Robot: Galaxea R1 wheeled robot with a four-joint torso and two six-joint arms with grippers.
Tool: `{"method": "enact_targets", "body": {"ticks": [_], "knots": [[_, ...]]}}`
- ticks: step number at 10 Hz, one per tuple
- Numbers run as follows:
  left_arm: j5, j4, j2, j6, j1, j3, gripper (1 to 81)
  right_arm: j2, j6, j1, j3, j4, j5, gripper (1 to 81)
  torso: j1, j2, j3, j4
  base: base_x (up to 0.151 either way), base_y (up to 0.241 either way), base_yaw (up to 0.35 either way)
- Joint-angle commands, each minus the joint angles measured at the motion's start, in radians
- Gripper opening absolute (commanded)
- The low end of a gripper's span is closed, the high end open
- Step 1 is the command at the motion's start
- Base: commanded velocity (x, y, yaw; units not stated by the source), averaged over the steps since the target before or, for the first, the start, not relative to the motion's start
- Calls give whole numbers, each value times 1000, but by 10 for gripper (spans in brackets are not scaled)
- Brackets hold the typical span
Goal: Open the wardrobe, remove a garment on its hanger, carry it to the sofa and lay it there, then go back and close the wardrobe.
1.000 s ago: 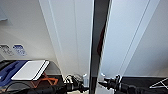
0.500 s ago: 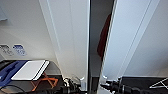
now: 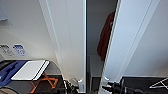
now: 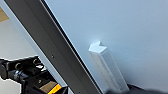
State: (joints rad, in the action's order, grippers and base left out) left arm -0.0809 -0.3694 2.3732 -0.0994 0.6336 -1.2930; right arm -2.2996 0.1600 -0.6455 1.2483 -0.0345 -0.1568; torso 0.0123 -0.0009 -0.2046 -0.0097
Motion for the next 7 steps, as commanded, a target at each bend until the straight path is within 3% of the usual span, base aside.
{"method": "enact_targets", "body": {"ticks": [1, 7], "knots": [[-40, 15, 25, -13, -30, 204, 811, -27, -46, 22, -141, -15, 257, 811, 0, 0, 0, 0, 0, 0, 0], [15, -12, -69, -13, 19, 283, 811, -13, -46, 10, -159, -24, 253, 811, 0, 0, 0, 0, 0, 0, 0]]}}
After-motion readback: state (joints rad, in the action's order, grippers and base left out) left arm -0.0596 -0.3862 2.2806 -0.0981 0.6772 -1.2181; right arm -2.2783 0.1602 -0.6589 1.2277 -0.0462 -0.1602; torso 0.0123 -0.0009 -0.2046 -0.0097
